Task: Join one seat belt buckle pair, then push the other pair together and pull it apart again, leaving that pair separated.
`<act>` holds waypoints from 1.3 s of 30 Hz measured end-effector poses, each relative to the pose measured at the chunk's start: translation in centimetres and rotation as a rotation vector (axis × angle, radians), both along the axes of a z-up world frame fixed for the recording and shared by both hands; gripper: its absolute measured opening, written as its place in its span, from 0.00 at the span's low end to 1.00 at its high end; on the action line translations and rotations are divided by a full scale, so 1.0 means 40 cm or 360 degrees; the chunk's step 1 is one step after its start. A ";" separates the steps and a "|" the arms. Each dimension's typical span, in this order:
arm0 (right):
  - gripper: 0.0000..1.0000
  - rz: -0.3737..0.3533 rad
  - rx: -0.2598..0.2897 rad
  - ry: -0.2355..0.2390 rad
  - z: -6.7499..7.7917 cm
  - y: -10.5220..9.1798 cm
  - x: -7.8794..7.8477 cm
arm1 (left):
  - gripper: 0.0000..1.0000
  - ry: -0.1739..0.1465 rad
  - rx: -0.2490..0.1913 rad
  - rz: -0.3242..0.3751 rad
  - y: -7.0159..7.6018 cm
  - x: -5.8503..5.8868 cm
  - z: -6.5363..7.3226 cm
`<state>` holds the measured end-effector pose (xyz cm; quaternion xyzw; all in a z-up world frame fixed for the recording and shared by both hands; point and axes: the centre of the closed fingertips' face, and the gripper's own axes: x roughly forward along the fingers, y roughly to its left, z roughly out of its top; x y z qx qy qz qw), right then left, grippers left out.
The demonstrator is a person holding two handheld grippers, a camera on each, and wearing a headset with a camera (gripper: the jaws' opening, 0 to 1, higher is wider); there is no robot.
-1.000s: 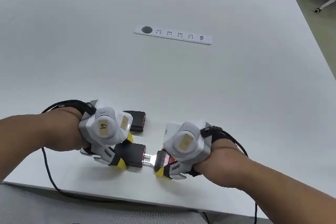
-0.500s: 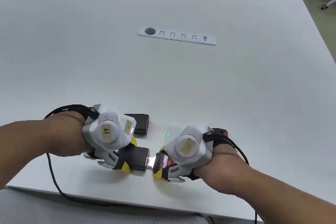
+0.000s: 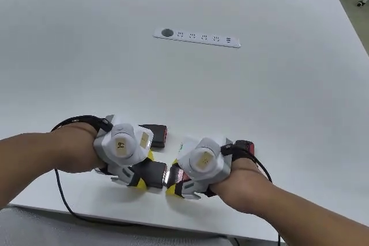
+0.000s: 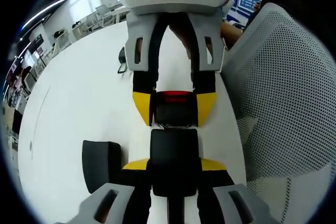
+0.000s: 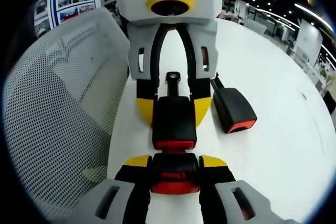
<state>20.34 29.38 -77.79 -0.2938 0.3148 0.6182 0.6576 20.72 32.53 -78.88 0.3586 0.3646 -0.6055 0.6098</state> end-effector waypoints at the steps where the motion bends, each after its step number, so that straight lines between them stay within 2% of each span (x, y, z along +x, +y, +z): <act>1: 0.31 0.0008 -0.0007 -0.0006 0.000 -0.001 -0.002 | 0.33 0.0002 -0.0002 0.0003 0.000 0.001 -0.001; 6: 0.31 0.0019 -0.0002 -0.0020 -0.001 -0.013 -0.003 | 0.33 0.0004 -0.0033 0.0008 0.004 0.008 -0.003; 21: 0.31 0.0036 0.0006 -0.0016 0.002 -0.020 -0.005 | 0.33 0.0004 -0.0072 0.0035 -0.005 0.001 0.012; 24: 0.32 0.0073 0.0010 0.0008 0.004 -0.024 -0.007 | 0.33 0.0024 -0.0081 0.0057 -0.006 0.000 0.015; 26: 0.32 0.0102 0.0003 0.0010 0.003 -0.024 -0.009 | 0.34 0.0015 -0.0074 0.0040 -0.008 0.000 0.016; 28: 0.34 0.0139 -0.0068 0.0042 -0.008 -0.043 -0.018 | 0.34 0.0009 -0.0058 0.0031 -0.009 -0.001 0.017; 29: 0.34 0.0187 -0.0057 -0.0008 -0.009 -0.039 -0.008 | 0.35 0.0015 -0.0054 0.0049 -0.010 0.000 0.018; 30: 0.34 0.0131 -0.0058 0.0017 -0.012 -0.042 -0.007 | 0.35 0.0020 -0.0055 0.0062 -0.010 0.000 0.019; 32: 0.35 0.0097 -0.0060 0.0019 -0.012 -0.057 -0.005 | 0.38 0.0035 -0.0059 0.0077 -0.004 -0.002 0.017; 34: 0.37 0.0078 -0.0060 0.0019 -0.013 -0.065 -0.002 | 0.47 0.0044 -0.0028 0.0059 0.005 -0.010 0.017; 35: 0.38 0.0042 -0.0065 0.0027 -0.013 -0.071 0.001 | 0.50 0.0027 0.0007 0.0064 0.016 -0.008 0.018; 36: 0.39 0.0033 -0.0064 0.0010 -0.010 -0.076 0.005 | 0.50 0.0028 -0.0001 0.0062 0.017 -0.009 0.023; 37: 0.40 0.0014 -0.0040 -0.0024 0.001 -0.077 0.013 | 0.50 0.0025 -0.0010 0.0071 0.018 -0.006 0.032; 39: 0.39 -0.0020 0.0013 0.0022 0.032 -0.085 0.007 | 0.50 0.0005 -0.0046 0.0107 0.018 0.001 0.062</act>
